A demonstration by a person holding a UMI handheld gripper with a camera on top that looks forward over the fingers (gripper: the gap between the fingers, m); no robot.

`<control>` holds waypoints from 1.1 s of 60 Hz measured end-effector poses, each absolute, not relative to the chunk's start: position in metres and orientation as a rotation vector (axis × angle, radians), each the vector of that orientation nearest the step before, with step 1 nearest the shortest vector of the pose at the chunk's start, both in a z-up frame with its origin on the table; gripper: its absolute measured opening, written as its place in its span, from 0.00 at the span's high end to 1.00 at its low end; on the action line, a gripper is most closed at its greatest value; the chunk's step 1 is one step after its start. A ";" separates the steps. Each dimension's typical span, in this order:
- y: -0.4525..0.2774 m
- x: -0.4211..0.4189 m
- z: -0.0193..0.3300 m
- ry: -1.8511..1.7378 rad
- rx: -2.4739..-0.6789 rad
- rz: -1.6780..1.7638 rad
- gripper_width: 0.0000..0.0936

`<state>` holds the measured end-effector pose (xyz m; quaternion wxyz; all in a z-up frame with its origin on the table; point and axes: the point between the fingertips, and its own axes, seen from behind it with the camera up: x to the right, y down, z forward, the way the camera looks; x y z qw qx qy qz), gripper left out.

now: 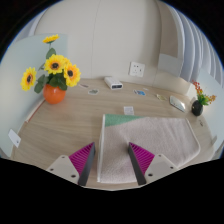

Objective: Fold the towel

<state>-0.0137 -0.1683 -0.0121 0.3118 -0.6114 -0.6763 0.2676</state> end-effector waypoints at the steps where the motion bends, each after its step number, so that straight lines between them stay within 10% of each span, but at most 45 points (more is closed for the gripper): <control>1: -0.169 -0.017 -0.009 -1.770 -1.604 0.733 0.28; 9: -0.158 -0.021 -0.010 -1.790 -1.531 0.652 0.89; 12: -0.159 -0.022 -0.011 -1.781 -1.570 0.646 0.94; 41: -0.089 -0.037 0.156 -1.501 -2.000 1.121 0.96; 66: 0.083 -0.020 0.021 -1.451 -2.195 0.819 0.95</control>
